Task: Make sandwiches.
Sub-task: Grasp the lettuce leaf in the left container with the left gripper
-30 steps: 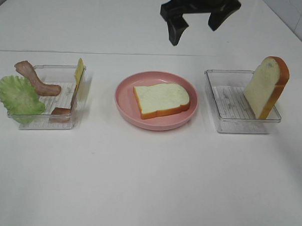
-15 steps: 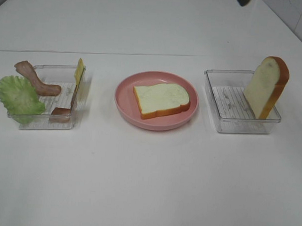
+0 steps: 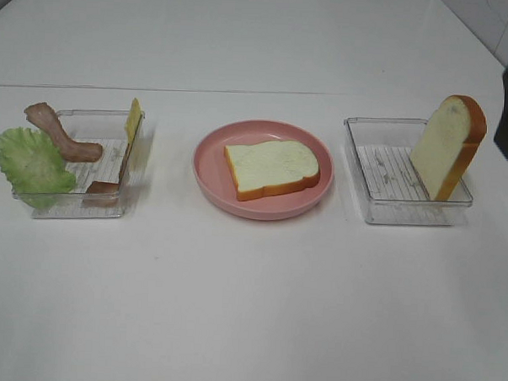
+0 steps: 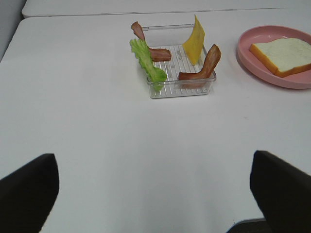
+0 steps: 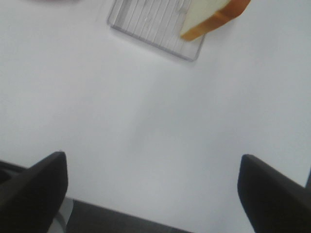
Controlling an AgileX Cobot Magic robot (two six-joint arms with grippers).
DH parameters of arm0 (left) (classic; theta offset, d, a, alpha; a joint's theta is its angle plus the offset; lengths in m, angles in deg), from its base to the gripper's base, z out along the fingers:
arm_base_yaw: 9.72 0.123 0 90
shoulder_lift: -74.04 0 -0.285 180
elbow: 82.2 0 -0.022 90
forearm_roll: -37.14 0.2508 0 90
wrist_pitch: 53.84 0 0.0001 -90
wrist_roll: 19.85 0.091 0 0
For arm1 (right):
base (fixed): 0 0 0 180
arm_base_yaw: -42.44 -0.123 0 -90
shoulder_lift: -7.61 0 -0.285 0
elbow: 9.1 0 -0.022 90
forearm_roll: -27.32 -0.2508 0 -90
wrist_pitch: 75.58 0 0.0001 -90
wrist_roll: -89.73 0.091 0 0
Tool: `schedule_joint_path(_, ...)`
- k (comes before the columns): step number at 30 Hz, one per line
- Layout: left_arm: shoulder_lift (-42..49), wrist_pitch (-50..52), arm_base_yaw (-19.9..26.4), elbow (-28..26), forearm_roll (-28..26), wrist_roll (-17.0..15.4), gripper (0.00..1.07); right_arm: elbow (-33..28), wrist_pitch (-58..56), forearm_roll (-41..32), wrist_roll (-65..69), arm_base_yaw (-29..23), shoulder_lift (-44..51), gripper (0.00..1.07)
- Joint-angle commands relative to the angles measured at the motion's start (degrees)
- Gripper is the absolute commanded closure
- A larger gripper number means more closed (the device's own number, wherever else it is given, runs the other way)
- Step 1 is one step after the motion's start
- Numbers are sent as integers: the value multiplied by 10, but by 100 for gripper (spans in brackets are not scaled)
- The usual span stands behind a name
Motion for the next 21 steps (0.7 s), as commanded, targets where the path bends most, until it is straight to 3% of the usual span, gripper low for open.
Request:
schedule_joint_path(1,7,2,1,1,1,-2,6,-47,-63,-34,-19,2,30,15)
schedule_joint_path(2,7,2,1,1,1,-2,6,-87,-62,-59,-33,2,52,15)
schedule_joint_path(8,7,2,1,1,1,-2,6,-179,-48,-110,-76,2,110,15)
schedule_joint_path(21,7,2,1,1,1,-2,6,-321,-18,-111,-76,2,248,15)
